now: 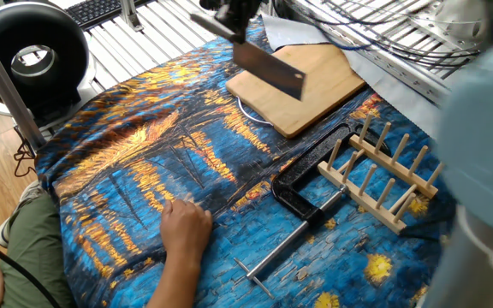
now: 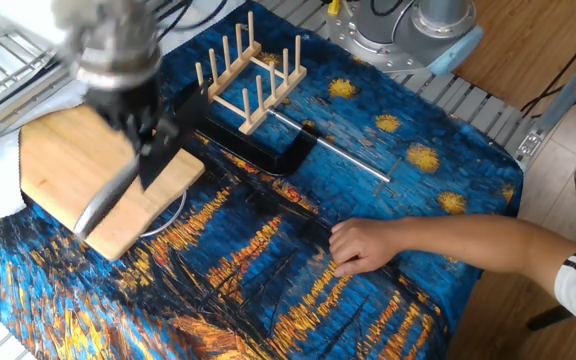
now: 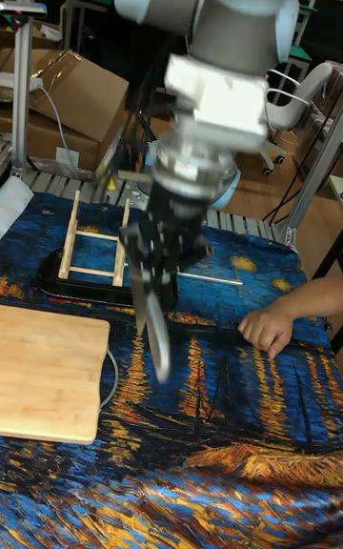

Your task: Put the knife on the knife rack

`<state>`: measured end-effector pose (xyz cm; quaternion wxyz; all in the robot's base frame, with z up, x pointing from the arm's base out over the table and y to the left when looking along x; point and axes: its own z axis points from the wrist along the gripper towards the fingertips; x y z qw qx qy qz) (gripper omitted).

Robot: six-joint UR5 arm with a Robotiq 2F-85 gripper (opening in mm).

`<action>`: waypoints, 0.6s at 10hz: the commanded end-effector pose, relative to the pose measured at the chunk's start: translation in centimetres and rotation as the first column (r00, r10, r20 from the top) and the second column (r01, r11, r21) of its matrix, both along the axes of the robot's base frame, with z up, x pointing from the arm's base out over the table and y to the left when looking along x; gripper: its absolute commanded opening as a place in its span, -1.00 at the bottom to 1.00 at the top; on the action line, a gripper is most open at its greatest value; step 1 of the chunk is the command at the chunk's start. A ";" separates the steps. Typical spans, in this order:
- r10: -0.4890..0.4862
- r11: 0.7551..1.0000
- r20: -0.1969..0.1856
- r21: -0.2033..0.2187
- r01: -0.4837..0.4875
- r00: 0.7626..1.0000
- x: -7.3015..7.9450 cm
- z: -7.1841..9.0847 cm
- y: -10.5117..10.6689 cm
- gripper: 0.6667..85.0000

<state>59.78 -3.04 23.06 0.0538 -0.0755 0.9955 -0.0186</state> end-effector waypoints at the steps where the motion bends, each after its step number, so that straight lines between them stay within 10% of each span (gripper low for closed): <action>1: 0.016 1.000 0.031 0.021 -0.017 0.999 -3.5 0.6 -1.4 -0.99; 6: 0.154 0.988 -0.049 0.020 -0.153 0.987 -5.1 0.3 -1.2 -0.99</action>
